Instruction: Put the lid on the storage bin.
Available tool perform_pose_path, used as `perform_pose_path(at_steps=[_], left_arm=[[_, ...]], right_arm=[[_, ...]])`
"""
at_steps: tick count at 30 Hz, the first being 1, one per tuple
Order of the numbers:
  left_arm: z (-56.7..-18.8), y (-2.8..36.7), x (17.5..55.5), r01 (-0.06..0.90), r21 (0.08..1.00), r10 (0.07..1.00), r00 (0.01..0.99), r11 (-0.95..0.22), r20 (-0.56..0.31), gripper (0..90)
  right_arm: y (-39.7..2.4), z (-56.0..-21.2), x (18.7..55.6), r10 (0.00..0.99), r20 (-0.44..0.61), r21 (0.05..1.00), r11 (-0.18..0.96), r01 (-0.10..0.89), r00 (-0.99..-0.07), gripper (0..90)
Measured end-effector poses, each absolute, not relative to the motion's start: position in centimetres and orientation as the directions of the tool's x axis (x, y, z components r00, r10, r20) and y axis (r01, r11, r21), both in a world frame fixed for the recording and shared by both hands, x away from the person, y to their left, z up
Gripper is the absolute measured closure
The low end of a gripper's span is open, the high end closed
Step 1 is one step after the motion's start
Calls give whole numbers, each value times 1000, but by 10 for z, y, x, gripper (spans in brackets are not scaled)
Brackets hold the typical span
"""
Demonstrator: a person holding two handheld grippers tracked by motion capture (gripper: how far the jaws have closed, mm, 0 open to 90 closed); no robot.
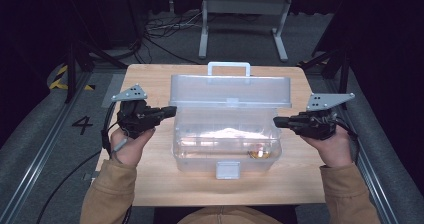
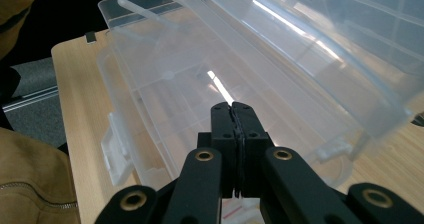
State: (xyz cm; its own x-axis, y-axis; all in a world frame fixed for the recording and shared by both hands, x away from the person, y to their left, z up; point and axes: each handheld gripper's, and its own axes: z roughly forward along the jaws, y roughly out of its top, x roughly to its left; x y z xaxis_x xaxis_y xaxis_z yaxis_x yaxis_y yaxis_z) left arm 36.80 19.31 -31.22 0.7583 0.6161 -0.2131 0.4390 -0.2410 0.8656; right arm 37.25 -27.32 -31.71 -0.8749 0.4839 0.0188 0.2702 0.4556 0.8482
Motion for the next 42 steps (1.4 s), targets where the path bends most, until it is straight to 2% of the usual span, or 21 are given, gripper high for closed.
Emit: perform_pose_path(at_steps=[4, 16, 42], left_arm=[[-311, 192, 366, 437, 864, 612, 763, -249, -210, 895], [-313, 193, 362, 458, 830, 596, 778, -318, -201, 895], [-320, 196, 362, 489, 771, 562, 800, -408, -210, 884]], right_arm=[[-277, -318, 372, 489, 9, 839, 471, 273, -872, 890], [-297, -323, 380, 509, 85, 842, 423, 335, -857, 890], [-300, -327, 386, 494, 137, 783, 477, 399, -859, 892]])
